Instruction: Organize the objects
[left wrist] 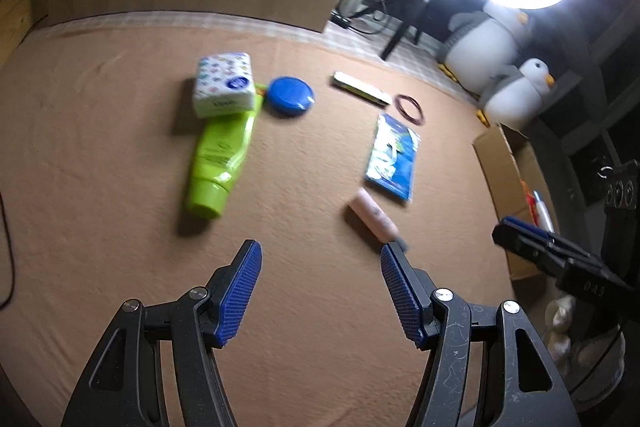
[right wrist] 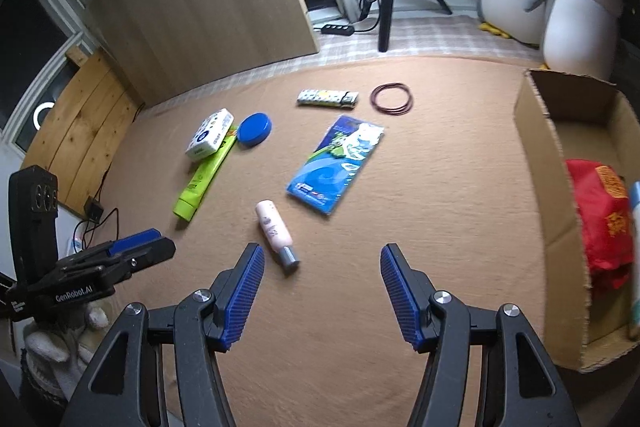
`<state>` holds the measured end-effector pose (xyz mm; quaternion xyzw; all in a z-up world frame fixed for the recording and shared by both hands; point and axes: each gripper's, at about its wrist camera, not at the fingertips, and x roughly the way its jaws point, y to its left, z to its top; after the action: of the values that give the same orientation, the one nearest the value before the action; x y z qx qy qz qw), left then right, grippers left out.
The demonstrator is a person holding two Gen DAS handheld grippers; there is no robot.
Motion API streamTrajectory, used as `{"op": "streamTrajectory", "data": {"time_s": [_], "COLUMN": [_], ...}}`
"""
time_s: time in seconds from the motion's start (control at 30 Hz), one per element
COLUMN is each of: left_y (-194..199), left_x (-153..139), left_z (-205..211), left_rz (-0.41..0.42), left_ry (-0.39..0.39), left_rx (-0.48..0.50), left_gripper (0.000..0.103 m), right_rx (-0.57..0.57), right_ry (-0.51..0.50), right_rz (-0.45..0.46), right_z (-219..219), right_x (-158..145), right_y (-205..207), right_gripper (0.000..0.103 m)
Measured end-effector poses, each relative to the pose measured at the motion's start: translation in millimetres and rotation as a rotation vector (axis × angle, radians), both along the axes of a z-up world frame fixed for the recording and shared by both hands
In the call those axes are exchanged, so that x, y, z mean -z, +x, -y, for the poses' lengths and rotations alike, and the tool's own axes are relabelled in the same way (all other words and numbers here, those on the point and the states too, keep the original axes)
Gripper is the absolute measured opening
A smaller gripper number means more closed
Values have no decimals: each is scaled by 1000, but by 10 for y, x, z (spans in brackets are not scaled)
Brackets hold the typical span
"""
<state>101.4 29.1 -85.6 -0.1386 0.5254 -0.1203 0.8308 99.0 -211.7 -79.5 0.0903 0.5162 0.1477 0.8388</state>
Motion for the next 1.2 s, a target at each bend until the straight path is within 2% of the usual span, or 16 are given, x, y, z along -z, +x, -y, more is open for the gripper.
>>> {"op": "streamTrajectory", "data": {"time_s": [0.17, 0.47, 0.73, 1.03, 1.2], "left_y": [252, 950, 1576, 1990, 2147], "left_x": [-81, -116, 186, 441, 629], "left_z": [-77, 142, 322, 354, 335], "left_rz": [29, 49, 2, -22, -64], "left_ry": [18, 63, 113, 144, 175], "left_rx": [3, -9, -44, -92, -101], "left_gripper": [66, 66, 65, 63, 54], "right_rx": [1, 22, 53, 83, 88], "right_ry": [-4, -22, -43, -57, -58], "right_rz": [-20, -40, -64, -101, -108], "right_z": [-124, -102, 159, 427, 475], "right_x": [61, 98, 161, 286, 305], "right_y": [26, 8, -46, -117, -127], "right_gripper": [57, 57, 57, 57, 57]}}
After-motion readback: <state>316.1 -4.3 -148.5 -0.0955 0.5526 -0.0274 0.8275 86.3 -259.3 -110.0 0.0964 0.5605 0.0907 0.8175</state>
